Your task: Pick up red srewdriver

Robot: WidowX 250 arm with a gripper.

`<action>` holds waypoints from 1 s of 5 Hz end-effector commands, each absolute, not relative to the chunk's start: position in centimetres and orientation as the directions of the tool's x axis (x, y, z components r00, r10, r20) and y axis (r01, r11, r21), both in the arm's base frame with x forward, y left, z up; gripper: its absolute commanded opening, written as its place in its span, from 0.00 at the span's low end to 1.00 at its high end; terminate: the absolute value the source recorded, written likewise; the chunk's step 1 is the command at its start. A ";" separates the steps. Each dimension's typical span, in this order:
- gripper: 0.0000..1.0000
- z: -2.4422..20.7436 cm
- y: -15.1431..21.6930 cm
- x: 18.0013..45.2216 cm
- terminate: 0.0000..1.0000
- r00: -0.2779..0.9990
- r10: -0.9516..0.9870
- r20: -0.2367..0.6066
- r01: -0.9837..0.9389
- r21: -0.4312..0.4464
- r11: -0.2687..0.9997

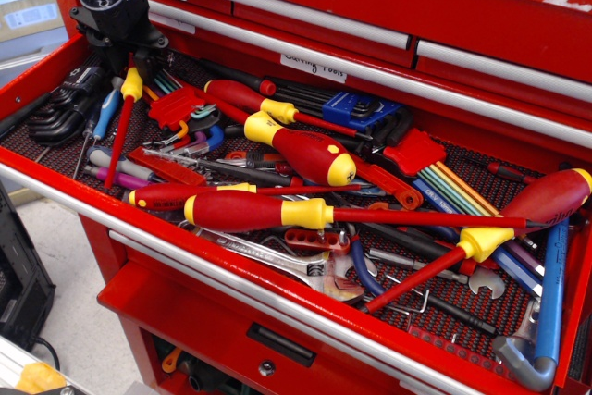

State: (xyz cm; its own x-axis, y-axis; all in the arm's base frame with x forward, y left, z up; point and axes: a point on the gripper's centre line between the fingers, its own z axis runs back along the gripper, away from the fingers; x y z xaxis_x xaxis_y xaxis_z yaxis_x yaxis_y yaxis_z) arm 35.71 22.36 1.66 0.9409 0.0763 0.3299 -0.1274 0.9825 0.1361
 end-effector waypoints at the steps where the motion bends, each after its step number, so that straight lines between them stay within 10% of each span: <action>1: 0.00 4.8 23.3 36.9 0.00 0.956 -0.018 0.293 -0.047 0.213 0.976; 5: 0.00 11.6 24.7 35.9 0.00 0.969 0.044 0.243 -0.136 0.374 0.918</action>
